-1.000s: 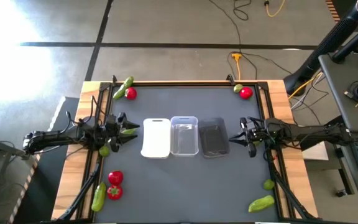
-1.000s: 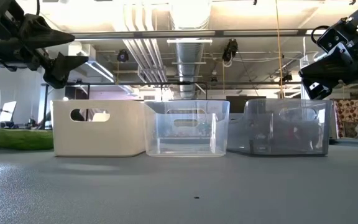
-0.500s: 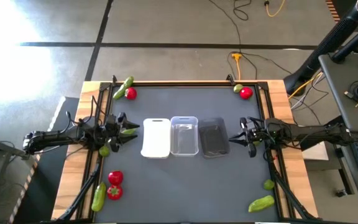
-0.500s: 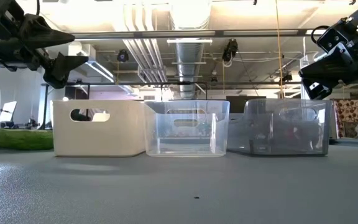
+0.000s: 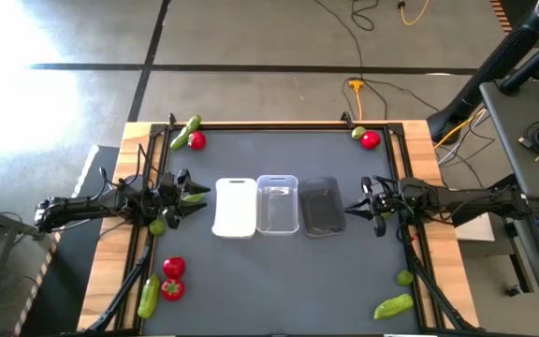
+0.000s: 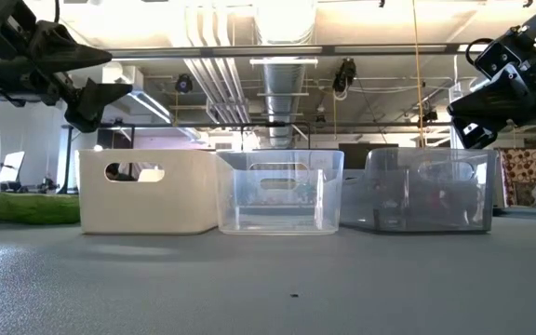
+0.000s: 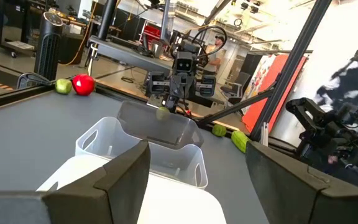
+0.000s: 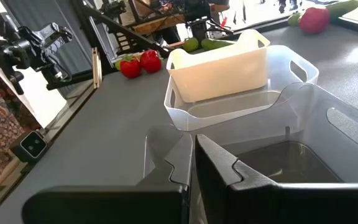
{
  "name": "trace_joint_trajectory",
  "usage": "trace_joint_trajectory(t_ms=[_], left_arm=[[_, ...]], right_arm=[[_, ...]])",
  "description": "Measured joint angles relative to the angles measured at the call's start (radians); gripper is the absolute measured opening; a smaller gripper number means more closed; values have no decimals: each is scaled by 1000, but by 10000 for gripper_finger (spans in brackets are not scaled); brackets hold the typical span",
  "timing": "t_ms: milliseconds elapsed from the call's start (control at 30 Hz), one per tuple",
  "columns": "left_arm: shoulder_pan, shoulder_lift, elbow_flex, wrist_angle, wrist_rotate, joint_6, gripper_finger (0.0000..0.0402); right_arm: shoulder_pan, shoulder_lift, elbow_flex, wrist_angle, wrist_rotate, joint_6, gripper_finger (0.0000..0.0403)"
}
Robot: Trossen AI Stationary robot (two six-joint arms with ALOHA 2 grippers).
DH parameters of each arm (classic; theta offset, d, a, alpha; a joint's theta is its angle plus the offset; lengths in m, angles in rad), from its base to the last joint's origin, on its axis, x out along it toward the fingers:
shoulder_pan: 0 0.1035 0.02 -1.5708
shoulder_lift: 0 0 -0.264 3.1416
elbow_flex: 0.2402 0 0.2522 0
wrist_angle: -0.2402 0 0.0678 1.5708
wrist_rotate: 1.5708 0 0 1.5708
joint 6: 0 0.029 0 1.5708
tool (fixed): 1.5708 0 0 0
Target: Sort produce into baskets
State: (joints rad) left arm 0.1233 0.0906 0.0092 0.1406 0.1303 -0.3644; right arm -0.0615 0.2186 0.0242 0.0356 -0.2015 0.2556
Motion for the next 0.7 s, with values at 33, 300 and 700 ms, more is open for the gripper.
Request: trace_joint_trajectory(t_ms=[33, 300, 700], left_arm=[[0, 0, 0, 0, 0, 0, 246], [0, 0, 0, 0, 0, 0, 246], [0, 0, 0, 0, 0, 0, 246]], right_arm=[[0, 0, 0, 7, 0, 20, 13], [0, 62, 27, 303, 126, 609, 13], [132, 492, 492, 126, 150, 485, 13]])
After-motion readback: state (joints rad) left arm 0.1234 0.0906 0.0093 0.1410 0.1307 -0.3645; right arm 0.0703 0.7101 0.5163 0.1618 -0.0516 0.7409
